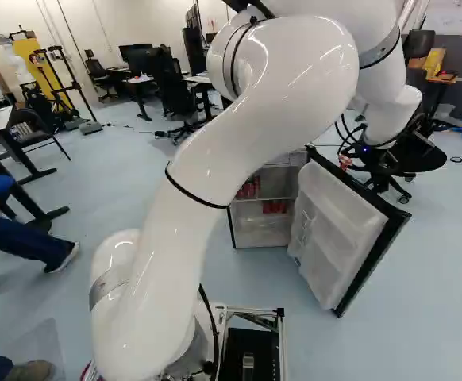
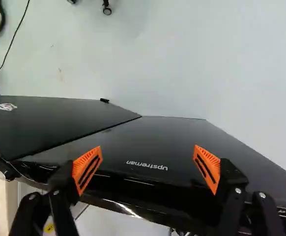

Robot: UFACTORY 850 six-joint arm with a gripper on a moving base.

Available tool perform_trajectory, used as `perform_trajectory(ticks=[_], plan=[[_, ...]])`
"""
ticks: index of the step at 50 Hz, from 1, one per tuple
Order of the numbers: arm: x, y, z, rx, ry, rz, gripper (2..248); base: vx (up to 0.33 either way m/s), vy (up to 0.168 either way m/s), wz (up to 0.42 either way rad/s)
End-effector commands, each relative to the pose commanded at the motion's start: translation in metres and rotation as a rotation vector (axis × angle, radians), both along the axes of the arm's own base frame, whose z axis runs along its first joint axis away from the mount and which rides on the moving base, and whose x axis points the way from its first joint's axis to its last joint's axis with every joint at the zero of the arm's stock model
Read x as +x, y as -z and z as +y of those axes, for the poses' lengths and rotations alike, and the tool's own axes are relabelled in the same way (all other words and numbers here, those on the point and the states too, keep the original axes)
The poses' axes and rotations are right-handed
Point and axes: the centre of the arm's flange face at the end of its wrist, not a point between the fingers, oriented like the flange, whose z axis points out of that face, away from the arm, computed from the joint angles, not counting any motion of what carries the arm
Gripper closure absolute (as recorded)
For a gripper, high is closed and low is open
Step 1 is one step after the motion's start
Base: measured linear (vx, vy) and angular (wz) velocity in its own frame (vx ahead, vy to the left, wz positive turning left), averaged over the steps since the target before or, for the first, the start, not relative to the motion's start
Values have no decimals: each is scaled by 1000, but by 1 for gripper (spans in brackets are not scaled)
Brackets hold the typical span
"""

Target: Grab a drink from the fridge

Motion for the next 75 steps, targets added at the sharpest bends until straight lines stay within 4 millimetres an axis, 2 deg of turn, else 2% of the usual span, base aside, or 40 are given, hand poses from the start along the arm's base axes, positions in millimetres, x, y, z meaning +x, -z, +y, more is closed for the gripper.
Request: perform_trajectory(ticks=[35,75], plan=[[-8,1,16,122,-35,60,3,0,0,0],[-25,2,64,266,-86,142,3,0,0,0]])
